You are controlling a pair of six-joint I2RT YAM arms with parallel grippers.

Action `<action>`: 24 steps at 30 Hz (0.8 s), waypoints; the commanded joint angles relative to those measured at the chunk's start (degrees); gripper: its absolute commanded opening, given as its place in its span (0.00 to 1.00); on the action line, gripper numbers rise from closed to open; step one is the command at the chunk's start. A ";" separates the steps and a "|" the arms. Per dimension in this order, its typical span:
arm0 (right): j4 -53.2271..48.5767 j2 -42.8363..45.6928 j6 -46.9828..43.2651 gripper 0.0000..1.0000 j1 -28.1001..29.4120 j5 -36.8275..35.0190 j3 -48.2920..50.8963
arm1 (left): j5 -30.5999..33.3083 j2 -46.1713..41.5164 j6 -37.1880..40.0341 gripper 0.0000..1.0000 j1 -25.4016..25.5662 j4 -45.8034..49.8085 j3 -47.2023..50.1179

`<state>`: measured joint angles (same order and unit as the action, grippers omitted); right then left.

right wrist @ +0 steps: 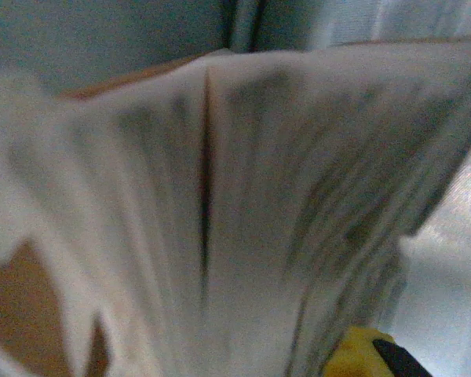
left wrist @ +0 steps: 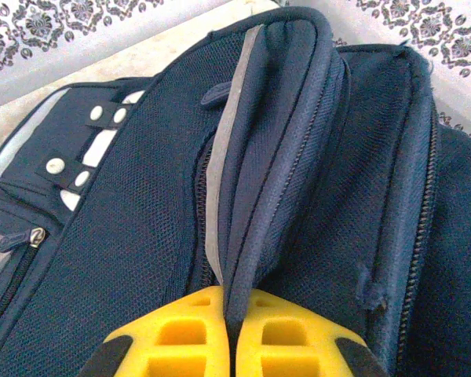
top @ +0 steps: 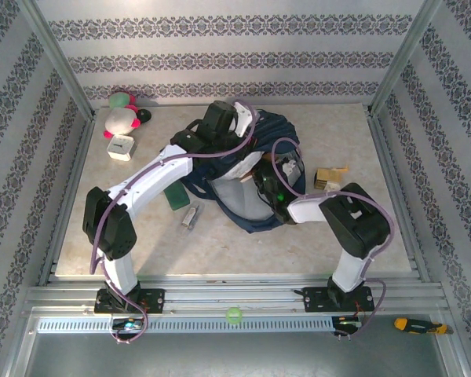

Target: Pack the student bag

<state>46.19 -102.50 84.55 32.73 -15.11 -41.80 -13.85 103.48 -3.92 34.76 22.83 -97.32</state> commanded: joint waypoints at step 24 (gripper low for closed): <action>3.23 0.64 6.13 0.05 0.32 0.09 5.47 | -4.24 -3.82 -0.51 0.00 -1.61 -4.20 -3.67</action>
<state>47.79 -102.56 91.26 32.42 -14.17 -35.14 -16.32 103.44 -3.95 34.00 23.22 -97.51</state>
